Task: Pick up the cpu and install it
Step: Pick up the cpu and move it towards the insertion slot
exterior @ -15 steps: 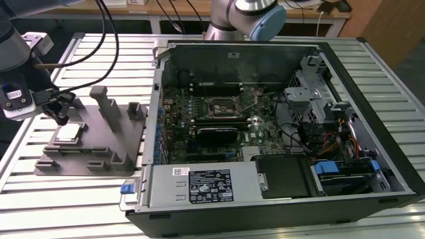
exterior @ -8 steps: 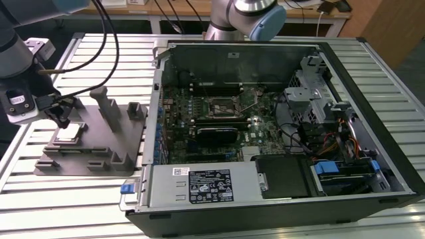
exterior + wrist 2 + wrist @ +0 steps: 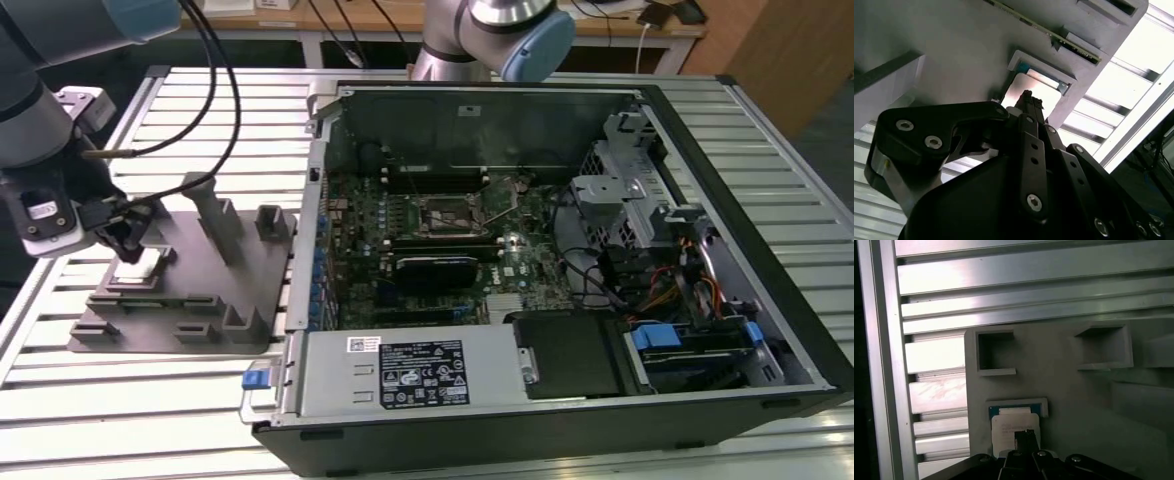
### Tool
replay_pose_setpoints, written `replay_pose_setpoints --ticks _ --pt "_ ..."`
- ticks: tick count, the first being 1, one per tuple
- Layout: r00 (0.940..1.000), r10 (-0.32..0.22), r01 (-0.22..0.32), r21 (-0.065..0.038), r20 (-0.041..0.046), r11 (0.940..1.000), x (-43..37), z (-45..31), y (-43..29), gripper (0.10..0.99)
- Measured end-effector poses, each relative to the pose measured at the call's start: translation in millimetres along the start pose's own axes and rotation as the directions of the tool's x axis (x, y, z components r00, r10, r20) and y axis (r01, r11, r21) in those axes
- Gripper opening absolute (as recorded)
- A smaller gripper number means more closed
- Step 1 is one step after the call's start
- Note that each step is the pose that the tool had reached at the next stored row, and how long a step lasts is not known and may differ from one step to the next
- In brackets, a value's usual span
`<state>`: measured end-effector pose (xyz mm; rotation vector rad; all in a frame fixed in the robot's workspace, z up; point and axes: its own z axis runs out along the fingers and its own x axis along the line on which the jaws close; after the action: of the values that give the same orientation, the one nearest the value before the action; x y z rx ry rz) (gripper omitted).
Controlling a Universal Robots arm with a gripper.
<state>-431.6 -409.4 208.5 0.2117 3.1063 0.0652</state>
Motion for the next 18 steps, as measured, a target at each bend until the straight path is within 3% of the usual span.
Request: replay_pose_setpoints --ticks 11,18 --pt "1.0000 -0.002 0.002 -0.002 -0.0004 1.0000 2.0 10.8 -0.3 0.106" --pt "1.0000 -0.002 0.002 -0.002 -0.0002 1.0000 2.3 12.0 -0.3 0.106"
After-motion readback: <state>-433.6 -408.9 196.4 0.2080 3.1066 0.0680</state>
